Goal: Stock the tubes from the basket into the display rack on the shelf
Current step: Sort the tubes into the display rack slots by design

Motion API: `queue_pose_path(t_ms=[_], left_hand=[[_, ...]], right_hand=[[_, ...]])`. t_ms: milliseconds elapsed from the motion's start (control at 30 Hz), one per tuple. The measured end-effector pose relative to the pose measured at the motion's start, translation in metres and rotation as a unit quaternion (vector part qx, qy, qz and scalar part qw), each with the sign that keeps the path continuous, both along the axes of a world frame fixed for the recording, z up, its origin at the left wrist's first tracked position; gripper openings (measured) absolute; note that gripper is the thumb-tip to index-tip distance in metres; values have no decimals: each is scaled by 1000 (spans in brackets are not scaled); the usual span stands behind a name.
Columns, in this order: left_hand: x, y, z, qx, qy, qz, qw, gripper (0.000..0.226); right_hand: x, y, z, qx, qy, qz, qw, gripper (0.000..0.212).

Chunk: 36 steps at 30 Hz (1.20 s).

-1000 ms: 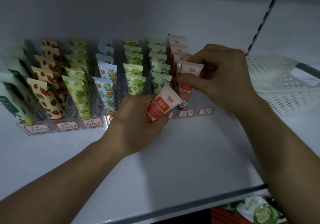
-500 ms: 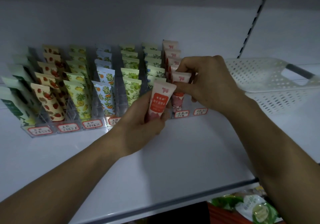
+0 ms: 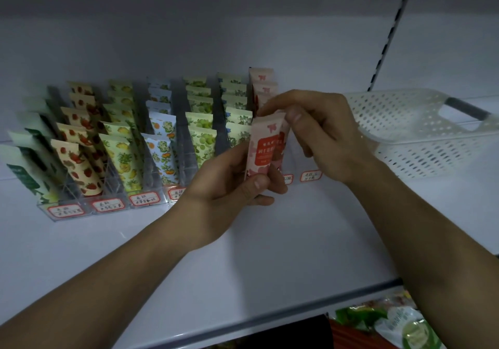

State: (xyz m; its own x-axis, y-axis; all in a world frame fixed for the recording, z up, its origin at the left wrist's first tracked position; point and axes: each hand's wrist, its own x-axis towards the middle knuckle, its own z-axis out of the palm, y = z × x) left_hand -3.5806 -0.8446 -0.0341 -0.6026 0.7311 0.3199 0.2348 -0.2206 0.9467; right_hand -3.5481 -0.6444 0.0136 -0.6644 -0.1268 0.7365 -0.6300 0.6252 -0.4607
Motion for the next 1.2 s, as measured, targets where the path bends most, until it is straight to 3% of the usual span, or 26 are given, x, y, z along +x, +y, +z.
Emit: queue_pose_path(t_ms=[133, 200, 367, 467, 533, 633, 700, 833, 1000, 1200], left_hand=[[3, 5, 3, 0, -31, 20, 999, 20], [3, 8, 4, 2, -46, 37, 998, 26], [2, 10, 1, -13, -5, 70, 997, 28], [1, 9, -1, -37, 20, 89, 995, 33], [0, 9, -5, -66, 59, 89, 992, 35], [-2, 8, -10, -105, 145, 102, 978, 39], [-2, 7, -9, -119, 183, 97, 971, 42], [-1, 7, -6, -175, 272, 88, 942, 47], [-4, 8, -8, -209, 353, 99, 907, 49], [-5, 9, -8, -227, 354, 98, 902, 49]], right_hand=[[0, -1, 0, -62, -13, 70, 996, 31], [-2, -2, 0, -81, -38, 71, 993, 21], [-2, 0, 4, -110, -133, 105, 979, 14], [-2, 8, 10, -256, -116, 142, 949, 14], [-2, 16, 16, -371, -95, 121, 916, 15], [-8, 24, 25, -417, -45, -9, 908, 15], [-19, 26, 29, -387, 15, -112, 915, 13], [-45, 26, 28, -198, 120, -269, 935, 8], [-64, 29, 14, -93, 96, -286, 949, 14], [-69, 32, 10, -44, 32, -296, 954, 14]])
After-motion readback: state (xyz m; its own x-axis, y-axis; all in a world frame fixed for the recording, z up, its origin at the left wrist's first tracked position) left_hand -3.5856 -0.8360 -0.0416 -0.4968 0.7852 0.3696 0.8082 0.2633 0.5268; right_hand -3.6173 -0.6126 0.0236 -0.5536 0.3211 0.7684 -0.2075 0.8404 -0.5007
